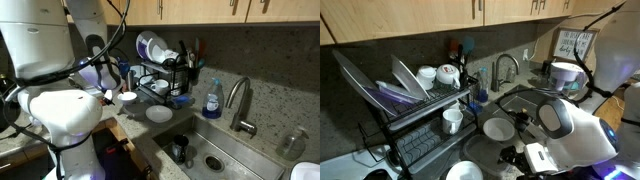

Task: Move one white bowl to the right then put the remaining bowl in the clear bowl,take it out and put the bowl on the right inside the clear bowl

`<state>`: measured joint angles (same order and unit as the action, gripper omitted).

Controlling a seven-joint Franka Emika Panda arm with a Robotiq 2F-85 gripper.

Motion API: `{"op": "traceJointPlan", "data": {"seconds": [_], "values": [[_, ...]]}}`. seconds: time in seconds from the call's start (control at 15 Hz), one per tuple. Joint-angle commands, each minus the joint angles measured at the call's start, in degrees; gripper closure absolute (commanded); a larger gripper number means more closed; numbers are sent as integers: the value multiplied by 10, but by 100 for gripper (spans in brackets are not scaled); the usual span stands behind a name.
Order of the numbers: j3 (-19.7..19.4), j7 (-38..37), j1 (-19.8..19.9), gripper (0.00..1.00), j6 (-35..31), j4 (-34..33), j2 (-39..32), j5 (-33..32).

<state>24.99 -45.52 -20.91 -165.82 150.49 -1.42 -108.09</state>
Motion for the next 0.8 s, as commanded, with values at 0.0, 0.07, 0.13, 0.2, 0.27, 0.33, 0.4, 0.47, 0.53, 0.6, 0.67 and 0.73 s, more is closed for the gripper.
{"op": "traceJointPlan", "data": {"seconds": [0.0, 0.07, 0.13, 0.2, 0.27, 0.33, 0.4, 0.47, 0.53, 0.6, 0.67, 0.73], "values": [[12, 35, -13, 0, -18, -24, 17, -4], [15, 37, -16, 0, -20, -36, 16, -17], [17, 40, -17, 0, -22, -49, 8, -25], [17, 47, -18, 0, -24, -62, -2, -30], [16, 55, -18, 0, -26, -75, -13, -28], [13, 63, -18, 0, -26, -87, -25, -29], [10, 75, -15, 0, -26, -101, -43, -24], [8, 87, -14, 0, -25, -113, -59, -20], [3, 102, -12, 0, -27, -125, -78, -13], [-1, 114, -10, 0, -26, -138, -98, -6], [-7, 130, -9, 0, -27, -152, -122, 5], [-12, 143, -9, 0, -27, -163, -140, 16]]}}
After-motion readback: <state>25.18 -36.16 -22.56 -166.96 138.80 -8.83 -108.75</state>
